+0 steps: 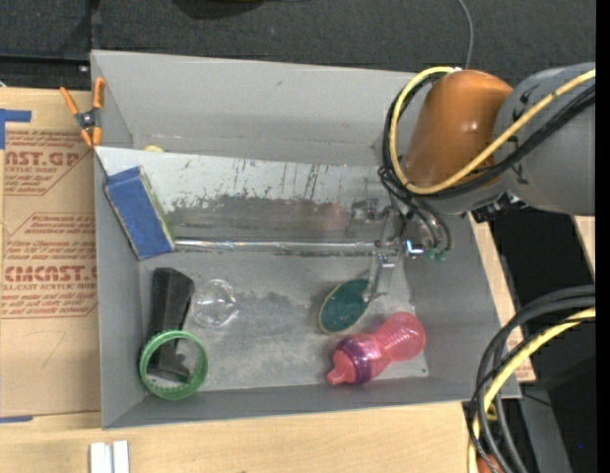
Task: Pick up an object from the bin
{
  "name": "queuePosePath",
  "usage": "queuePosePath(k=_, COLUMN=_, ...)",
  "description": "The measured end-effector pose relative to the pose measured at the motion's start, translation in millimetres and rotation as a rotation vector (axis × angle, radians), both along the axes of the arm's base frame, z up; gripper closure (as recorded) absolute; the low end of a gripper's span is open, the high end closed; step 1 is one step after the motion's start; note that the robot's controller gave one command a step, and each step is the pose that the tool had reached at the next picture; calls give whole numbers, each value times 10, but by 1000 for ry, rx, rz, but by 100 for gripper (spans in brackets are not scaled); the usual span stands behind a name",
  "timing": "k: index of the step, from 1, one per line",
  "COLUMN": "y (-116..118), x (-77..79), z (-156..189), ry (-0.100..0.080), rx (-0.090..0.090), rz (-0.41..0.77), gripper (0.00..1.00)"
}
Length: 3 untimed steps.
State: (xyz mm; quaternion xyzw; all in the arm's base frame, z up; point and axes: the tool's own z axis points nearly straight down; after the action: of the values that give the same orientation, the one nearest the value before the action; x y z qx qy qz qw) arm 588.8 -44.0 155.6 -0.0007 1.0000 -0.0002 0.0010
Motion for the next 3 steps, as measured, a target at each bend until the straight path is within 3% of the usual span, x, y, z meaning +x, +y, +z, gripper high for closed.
queuePosePath(k=1, y=0, x=0, z=0, ry=0, rx=0, rz=0, gripper=100)
queuePosePath(k=2, y=1, x=-2, z=-2, ry=-1, rx=0, rz=0, gripper=100)
queuePosePath(k=3, y=154, x=-499, z=-459, ry=-11, rx=-2, rz=119, gripper=100)
